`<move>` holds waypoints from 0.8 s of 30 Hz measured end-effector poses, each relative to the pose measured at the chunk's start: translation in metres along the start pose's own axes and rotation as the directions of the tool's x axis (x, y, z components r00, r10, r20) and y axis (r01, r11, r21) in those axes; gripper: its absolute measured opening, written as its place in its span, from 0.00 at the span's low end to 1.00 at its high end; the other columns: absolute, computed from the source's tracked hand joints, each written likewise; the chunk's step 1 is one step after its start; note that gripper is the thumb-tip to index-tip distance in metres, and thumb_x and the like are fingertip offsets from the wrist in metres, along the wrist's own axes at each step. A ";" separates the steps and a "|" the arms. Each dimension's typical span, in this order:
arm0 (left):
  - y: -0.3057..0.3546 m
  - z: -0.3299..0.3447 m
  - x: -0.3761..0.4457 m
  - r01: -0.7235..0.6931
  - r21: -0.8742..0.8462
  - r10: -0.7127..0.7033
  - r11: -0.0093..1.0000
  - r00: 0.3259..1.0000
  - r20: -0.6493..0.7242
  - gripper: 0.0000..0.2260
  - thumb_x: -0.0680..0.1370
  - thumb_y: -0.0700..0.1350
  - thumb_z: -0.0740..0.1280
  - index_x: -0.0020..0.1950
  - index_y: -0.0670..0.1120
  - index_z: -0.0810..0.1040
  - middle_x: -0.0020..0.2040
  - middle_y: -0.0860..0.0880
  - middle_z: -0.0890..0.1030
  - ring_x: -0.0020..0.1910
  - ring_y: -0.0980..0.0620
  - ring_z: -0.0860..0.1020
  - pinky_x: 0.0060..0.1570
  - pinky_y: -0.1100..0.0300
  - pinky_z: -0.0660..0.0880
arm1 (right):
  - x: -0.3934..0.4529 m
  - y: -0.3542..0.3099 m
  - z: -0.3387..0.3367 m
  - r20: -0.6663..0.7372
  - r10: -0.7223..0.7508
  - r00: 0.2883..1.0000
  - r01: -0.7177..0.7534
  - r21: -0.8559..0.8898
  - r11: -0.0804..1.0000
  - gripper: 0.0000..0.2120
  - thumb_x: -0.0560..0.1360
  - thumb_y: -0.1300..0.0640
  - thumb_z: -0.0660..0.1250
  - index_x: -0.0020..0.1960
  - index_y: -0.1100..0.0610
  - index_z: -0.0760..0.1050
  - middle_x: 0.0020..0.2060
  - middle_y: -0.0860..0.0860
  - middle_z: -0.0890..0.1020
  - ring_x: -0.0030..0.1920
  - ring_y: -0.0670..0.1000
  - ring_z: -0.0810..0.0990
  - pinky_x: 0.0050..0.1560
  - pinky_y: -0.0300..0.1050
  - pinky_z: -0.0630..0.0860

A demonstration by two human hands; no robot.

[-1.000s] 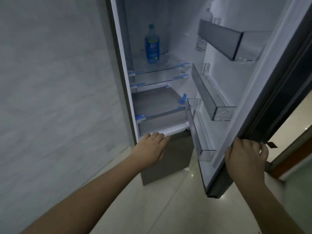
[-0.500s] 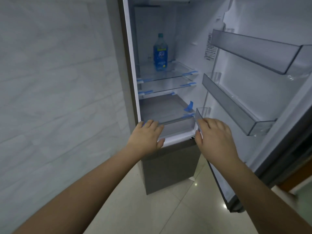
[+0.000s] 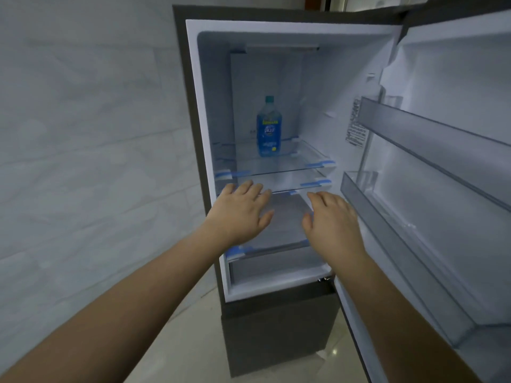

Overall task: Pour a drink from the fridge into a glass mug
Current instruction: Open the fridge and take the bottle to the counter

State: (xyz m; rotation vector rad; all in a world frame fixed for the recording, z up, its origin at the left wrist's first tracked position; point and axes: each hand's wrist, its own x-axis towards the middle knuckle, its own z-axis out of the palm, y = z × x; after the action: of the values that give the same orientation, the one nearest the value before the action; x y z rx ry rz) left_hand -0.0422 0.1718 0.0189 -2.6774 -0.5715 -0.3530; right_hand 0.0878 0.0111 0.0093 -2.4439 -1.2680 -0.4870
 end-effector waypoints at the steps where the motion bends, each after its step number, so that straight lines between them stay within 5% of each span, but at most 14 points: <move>1: -0.002 -0.002 0.009 0.010 -0.005 -0.010 1.000 1.000 -0.003 0.29 0.81 0.61 0.44 0.79 0.49 0.59 0.77 0.46 0.65 0.76 0.46 0.61 0.72 0.45 0.58 | 0.010 -0.001 0.004 0.000 0.012 1.000 -0.012 0.023 1.000 0.22 0.78 0.55 0.59 0.72 0.58 0.68 0.65 0.55 0.75 0.65 0.57 0.70 0.64 0.50 0.62; 16: -0.075 0.051 0.141 0.232 -0.055 -0.233 0.971 0.972 -0.028 0.27 0.82 0.60 0.48 0.77 0.47 0.61 0.74 0.44 0.68 0.73 0.44 0.64 0.70 0.44 0.61 | 0.171 -0.023 0.072 -0.021 0.064 0.998 -0.061 0.089 0.994 0.21 0.79 0.53 0.58 0.70 0.58 0.68 0.63 0.56 0.75 0.63 0.57 0.70 0.61 0.51 0.64; 24: -0.099 0.091 0.214 0.297 -0.228 -0.287 0.927 0.955 0.074 0.29 0.82 0.62 0.47 0.80 0.49 0.55 0.78 0.44 0.62 0.76 0.44 0.58 0.71 0.45 0.57 | 0.235 -0.011 0.110 -0.011 0.063 0.998 -0.063 0.030 0.998 0.23 0.79 0.52 0.59 0.72 0.56 0.66 0.65 0.54 0.75 0.64 0.55 0.70 0.62 0.48 0.63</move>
State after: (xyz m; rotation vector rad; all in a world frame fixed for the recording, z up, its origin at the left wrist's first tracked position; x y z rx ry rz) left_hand 0.1195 0.3657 0.0359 -2.8311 -1.0051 -0.4778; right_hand 0.2220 0.2334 0.0192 -2.4440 -1.1807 -0.4621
